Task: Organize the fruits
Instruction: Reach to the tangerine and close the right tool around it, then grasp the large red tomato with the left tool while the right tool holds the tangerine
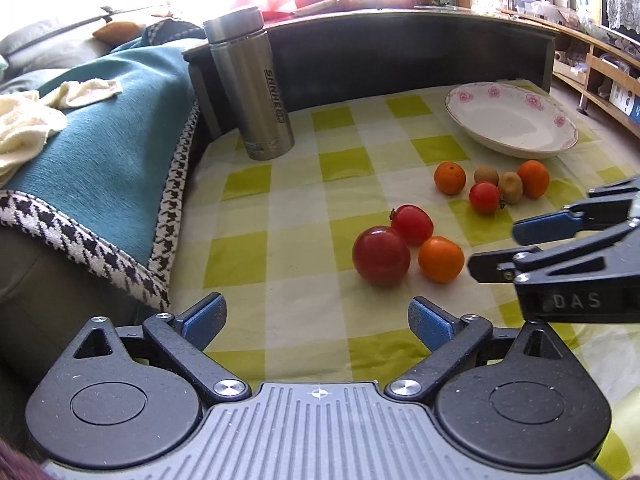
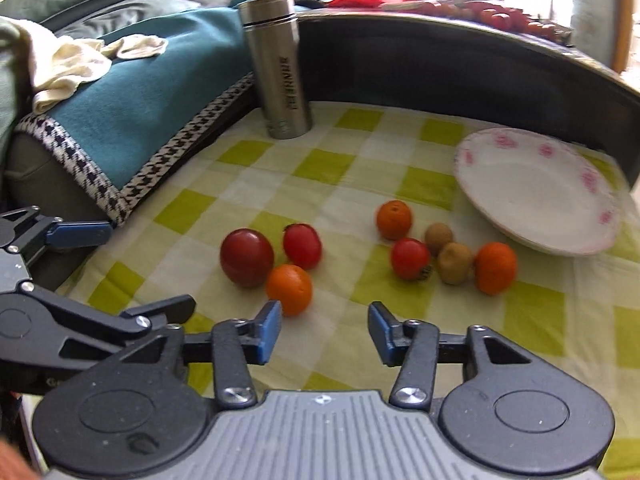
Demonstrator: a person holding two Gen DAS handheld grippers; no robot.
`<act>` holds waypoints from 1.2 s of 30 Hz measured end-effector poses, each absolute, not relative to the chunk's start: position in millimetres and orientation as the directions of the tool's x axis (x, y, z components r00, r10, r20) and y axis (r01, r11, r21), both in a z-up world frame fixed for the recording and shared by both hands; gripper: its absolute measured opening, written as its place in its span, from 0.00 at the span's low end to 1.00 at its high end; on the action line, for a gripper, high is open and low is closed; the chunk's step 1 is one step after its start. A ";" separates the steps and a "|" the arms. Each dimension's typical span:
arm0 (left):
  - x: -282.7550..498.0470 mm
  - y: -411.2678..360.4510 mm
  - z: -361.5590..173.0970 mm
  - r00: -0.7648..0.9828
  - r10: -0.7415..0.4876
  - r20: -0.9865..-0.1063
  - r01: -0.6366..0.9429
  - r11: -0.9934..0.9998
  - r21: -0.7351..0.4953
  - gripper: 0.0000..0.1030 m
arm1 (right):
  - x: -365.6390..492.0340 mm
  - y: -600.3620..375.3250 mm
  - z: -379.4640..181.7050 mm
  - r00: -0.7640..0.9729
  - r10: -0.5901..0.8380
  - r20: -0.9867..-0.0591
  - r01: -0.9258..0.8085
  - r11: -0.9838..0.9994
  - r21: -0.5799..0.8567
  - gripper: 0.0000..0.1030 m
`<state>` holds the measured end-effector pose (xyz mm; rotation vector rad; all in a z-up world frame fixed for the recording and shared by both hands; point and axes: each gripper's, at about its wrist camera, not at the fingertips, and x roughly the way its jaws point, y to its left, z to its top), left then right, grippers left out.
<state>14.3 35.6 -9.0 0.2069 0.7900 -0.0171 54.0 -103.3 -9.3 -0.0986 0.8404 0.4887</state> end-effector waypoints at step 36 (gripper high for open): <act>70.8 20.7 -39.4 0.651 -0.117 -0.750 0.199 0.980 0.020 0.48 | 70.2 -124.1 -24.7 0.510 0.363 -0.780 -0.428 0.894 0.135 0.34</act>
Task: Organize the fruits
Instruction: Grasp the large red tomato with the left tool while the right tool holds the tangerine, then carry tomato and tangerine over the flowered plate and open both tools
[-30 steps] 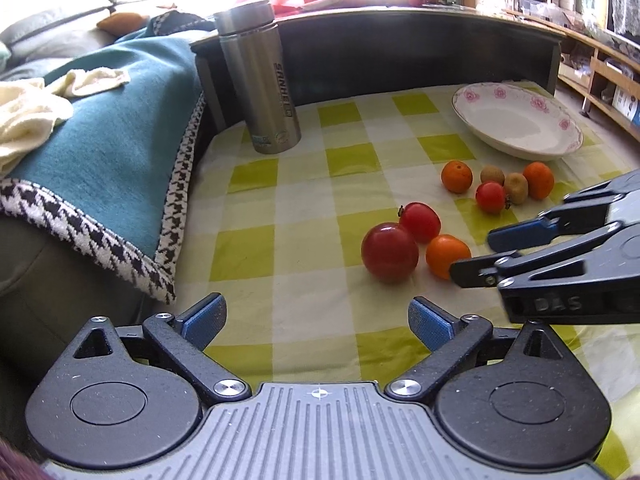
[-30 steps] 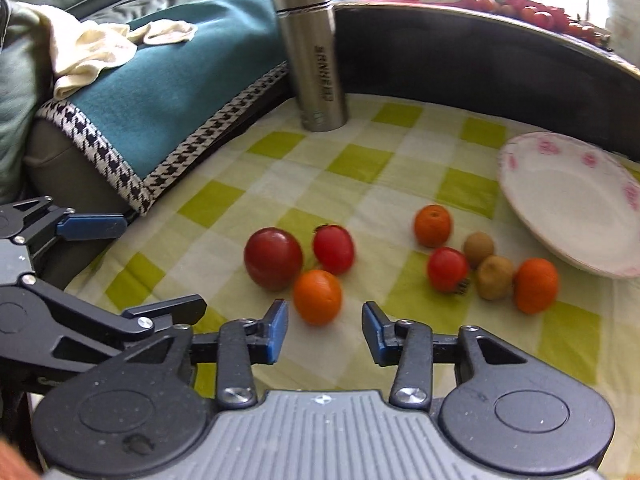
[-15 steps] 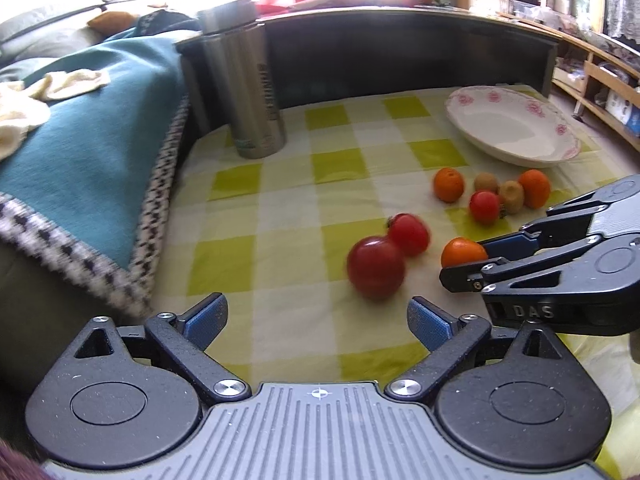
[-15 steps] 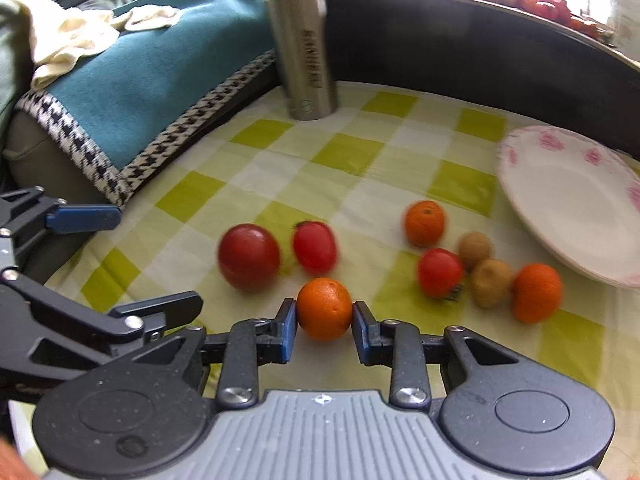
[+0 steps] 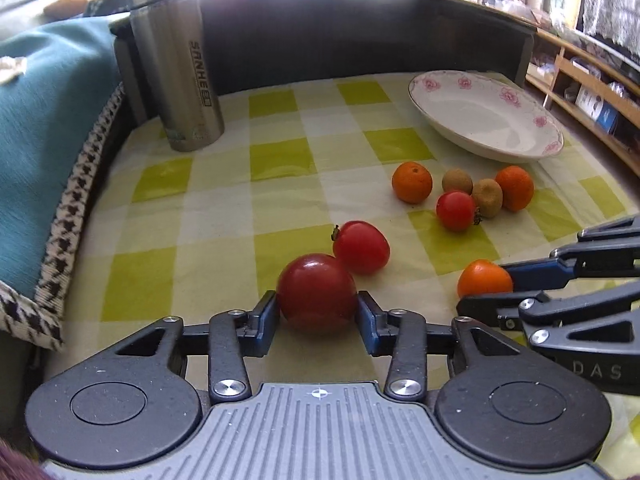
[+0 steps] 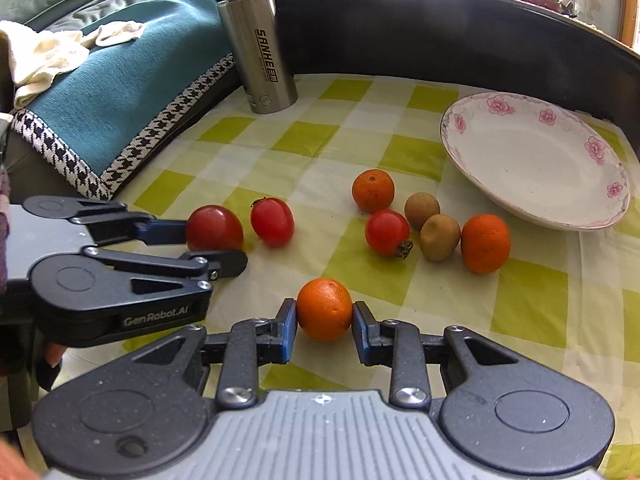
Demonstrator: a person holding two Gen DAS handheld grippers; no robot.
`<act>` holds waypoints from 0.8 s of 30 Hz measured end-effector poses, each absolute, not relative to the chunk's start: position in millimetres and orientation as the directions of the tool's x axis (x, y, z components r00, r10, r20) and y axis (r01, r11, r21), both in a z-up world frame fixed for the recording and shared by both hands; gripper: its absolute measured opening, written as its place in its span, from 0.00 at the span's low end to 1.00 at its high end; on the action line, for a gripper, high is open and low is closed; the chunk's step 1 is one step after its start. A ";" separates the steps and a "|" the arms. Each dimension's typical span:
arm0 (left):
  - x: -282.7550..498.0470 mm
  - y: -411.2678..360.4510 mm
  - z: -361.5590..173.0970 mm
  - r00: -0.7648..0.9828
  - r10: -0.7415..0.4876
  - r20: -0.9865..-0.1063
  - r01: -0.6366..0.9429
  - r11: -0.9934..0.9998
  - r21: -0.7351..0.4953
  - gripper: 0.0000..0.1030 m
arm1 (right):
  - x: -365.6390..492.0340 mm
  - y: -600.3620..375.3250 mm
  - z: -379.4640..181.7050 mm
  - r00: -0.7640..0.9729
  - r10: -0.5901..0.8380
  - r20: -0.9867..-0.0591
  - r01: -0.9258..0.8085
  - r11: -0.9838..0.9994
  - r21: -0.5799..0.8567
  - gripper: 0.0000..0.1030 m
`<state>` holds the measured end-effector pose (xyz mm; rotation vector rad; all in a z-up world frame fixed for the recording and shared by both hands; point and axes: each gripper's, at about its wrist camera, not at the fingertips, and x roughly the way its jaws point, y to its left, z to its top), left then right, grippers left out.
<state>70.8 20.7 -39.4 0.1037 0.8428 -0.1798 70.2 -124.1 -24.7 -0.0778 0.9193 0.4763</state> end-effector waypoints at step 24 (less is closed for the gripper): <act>75.3 -22.2 -13.2 0.653 -0.249 -0.715 0.322 0.946 -0.035 0.47 | 66.1 -154.4 4.2 0.583 0.290 -0.759 -0.320 0.941 0.114 0.34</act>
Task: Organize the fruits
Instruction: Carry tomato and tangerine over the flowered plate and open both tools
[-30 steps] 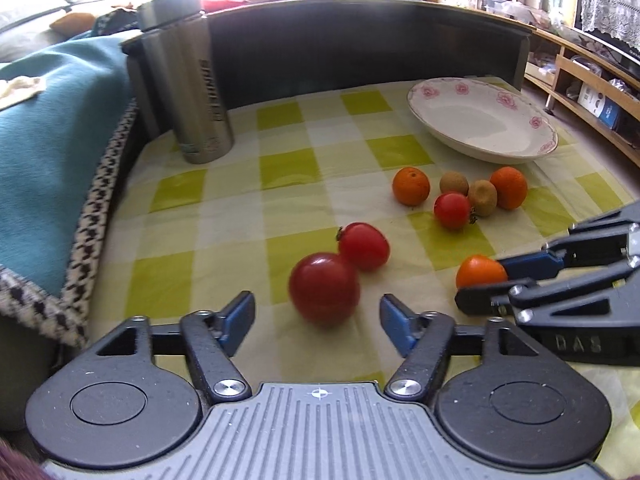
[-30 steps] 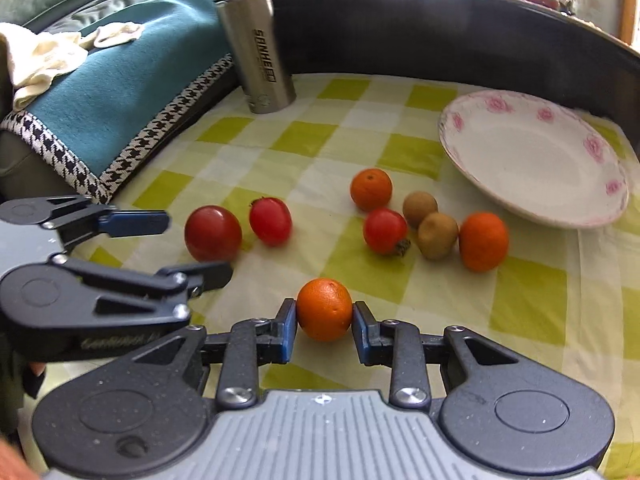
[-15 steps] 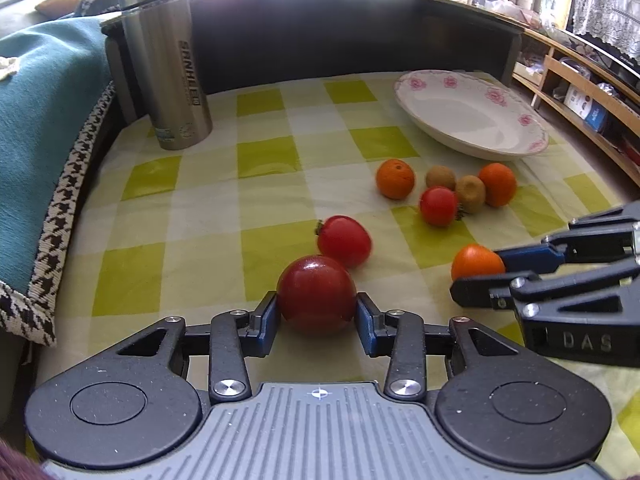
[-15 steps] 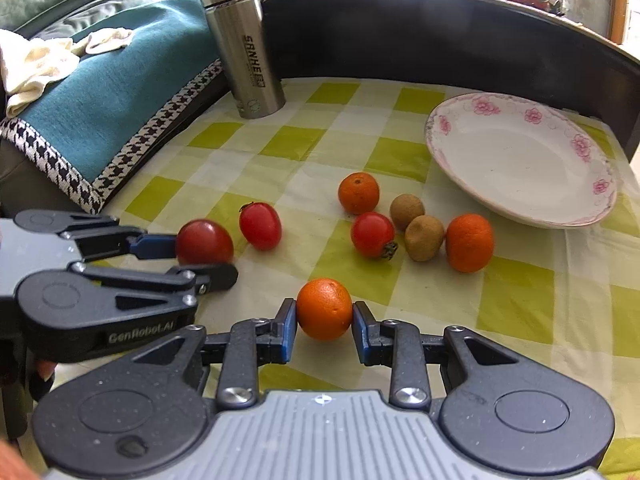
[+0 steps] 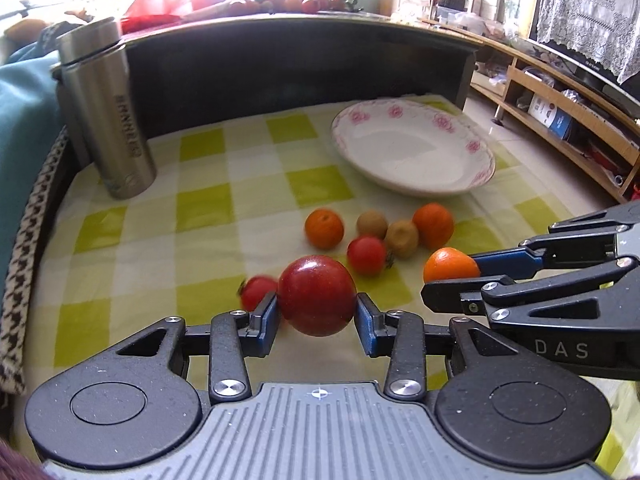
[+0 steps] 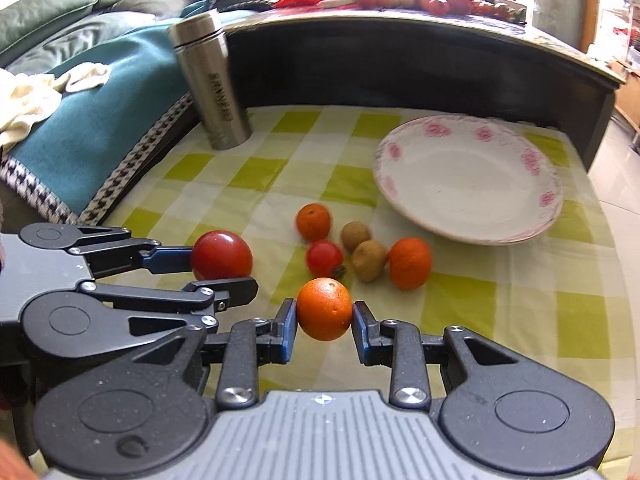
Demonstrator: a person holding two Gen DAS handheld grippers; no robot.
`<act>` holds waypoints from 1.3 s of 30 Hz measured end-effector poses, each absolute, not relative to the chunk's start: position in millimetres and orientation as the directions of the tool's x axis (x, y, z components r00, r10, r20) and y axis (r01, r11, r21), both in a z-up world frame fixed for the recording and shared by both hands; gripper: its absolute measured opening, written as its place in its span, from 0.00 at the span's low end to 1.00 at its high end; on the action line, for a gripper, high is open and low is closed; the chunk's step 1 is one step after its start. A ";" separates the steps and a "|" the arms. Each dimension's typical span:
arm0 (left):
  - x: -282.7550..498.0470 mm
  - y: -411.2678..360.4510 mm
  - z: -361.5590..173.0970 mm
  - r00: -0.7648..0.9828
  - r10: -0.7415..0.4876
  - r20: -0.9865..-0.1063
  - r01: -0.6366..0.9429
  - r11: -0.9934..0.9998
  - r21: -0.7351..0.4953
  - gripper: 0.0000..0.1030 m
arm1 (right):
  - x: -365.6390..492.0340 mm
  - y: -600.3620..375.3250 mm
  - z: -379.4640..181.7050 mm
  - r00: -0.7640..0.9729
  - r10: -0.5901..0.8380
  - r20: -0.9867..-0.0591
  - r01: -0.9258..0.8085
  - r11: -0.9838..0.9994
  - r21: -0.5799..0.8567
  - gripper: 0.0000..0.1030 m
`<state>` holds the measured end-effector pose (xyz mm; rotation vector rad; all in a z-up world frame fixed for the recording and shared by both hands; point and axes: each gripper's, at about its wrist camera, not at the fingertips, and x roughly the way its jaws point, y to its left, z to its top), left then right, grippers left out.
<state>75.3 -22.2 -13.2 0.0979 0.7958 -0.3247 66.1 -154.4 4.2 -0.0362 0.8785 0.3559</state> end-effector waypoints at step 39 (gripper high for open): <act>177.1 -97.3 1.5 0.688 -0.269 -0.674 0.419 0.906 0.066 0.51 | 166.0 -227.1 1.0 0.694 0.143 -0.705 -0.131 0.989 0.072 0.38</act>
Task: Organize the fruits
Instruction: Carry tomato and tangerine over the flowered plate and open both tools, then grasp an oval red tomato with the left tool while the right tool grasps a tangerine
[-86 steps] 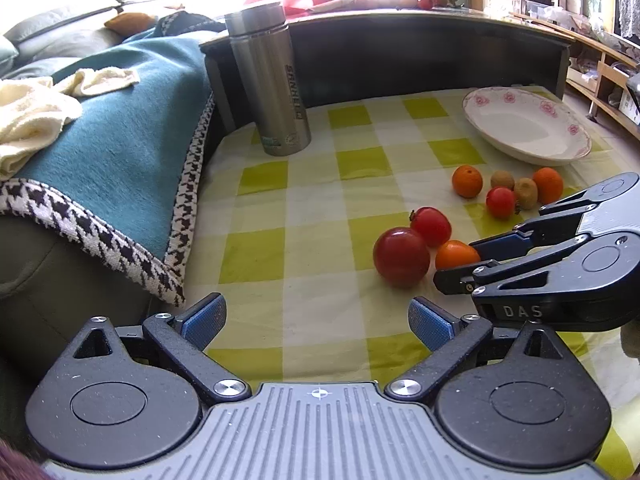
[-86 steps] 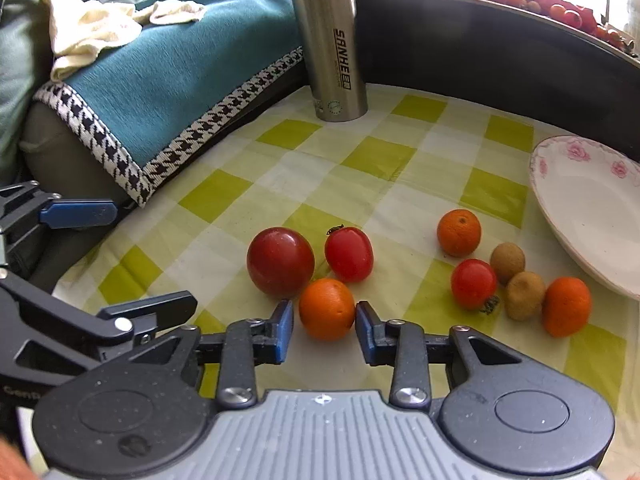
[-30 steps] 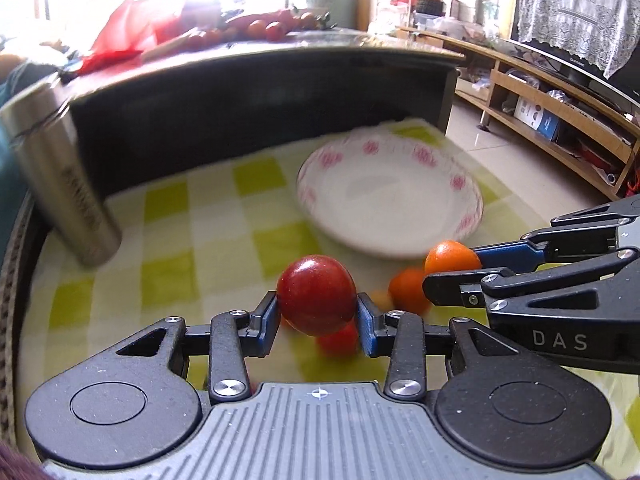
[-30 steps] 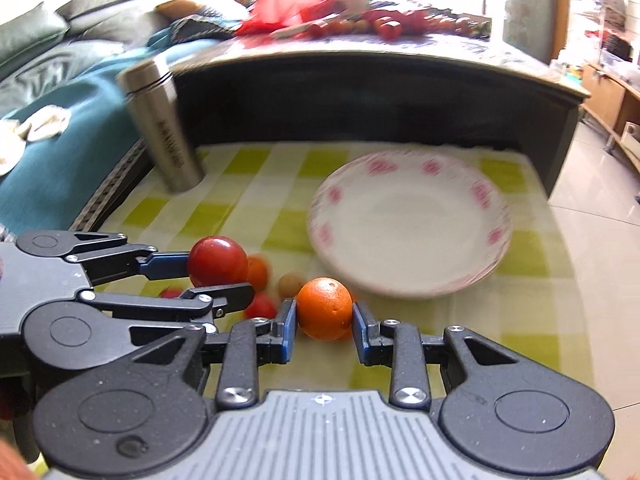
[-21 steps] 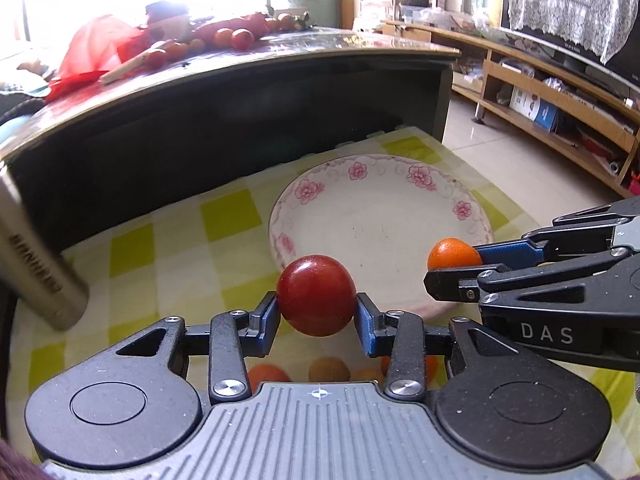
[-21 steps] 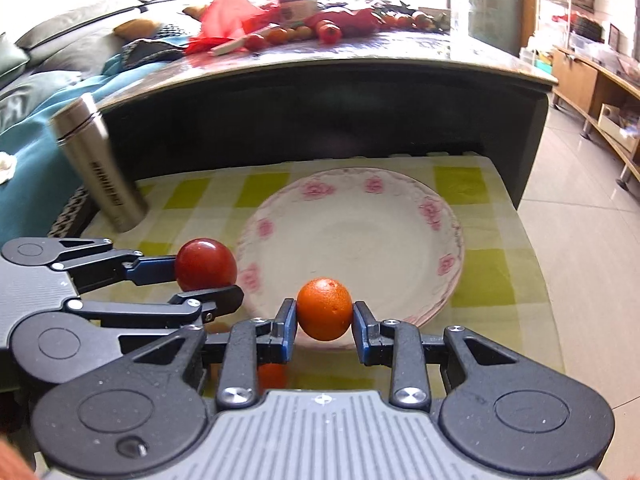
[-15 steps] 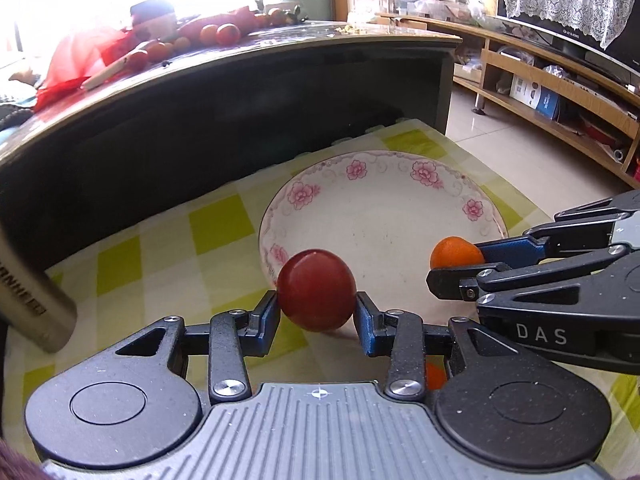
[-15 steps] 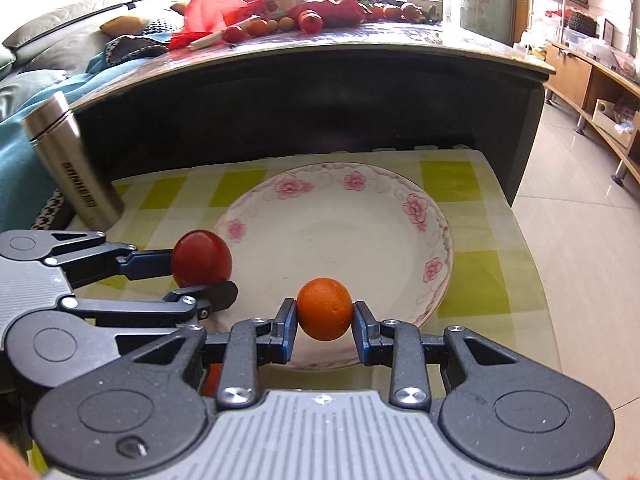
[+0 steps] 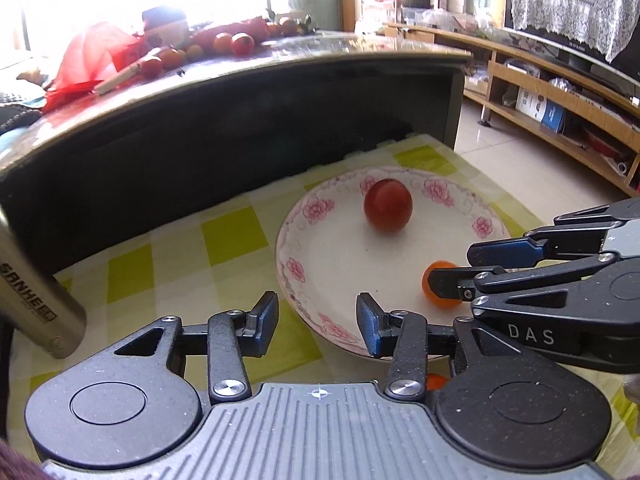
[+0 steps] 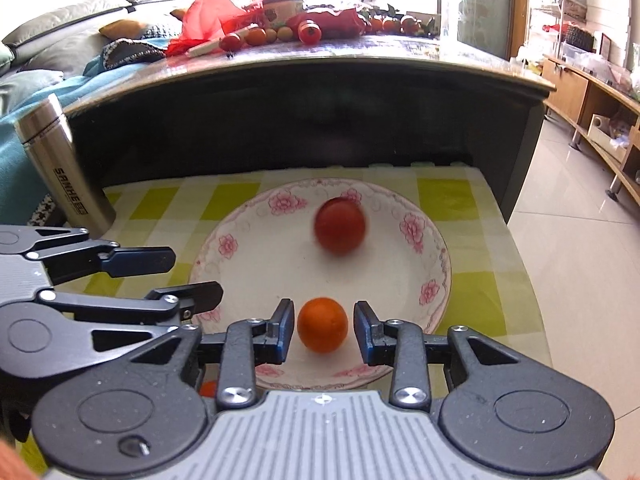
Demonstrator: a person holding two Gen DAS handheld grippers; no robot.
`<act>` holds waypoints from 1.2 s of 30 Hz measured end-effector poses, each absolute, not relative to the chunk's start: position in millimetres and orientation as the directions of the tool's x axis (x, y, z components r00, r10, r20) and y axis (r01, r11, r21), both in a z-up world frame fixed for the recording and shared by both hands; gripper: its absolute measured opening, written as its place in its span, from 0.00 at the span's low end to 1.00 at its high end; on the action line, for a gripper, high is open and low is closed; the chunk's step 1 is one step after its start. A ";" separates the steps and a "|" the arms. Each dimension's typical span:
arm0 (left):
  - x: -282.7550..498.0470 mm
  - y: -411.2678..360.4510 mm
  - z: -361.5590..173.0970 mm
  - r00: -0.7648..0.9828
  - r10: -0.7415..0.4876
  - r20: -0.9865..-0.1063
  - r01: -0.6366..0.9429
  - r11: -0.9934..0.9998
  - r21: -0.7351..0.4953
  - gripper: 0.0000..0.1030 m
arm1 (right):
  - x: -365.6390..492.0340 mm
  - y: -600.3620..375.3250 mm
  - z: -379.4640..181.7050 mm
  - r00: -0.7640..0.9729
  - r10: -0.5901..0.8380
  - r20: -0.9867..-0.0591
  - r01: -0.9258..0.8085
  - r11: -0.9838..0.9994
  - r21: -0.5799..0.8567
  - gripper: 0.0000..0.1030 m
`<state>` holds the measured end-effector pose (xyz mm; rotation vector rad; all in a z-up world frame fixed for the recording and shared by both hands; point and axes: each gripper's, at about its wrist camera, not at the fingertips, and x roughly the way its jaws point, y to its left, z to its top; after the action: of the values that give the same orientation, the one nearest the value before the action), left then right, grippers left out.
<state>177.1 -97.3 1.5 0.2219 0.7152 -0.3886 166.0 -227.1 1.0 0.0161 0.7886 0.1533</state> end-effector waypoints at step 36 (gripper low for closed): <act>89.9 9.2 -21.0 0.650 -0.235 -0.723 0.343 0.940 0.002 0.59 | 87.5 -188.3 -2.8 0.635 0.178 -0.752 -0.234 0.972 0.031 0.39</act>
<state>89.9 9.2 -21.0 0.1429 0.7988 -0.3295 87.5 -188.3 -2.8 -0.0713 0.8507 0.2356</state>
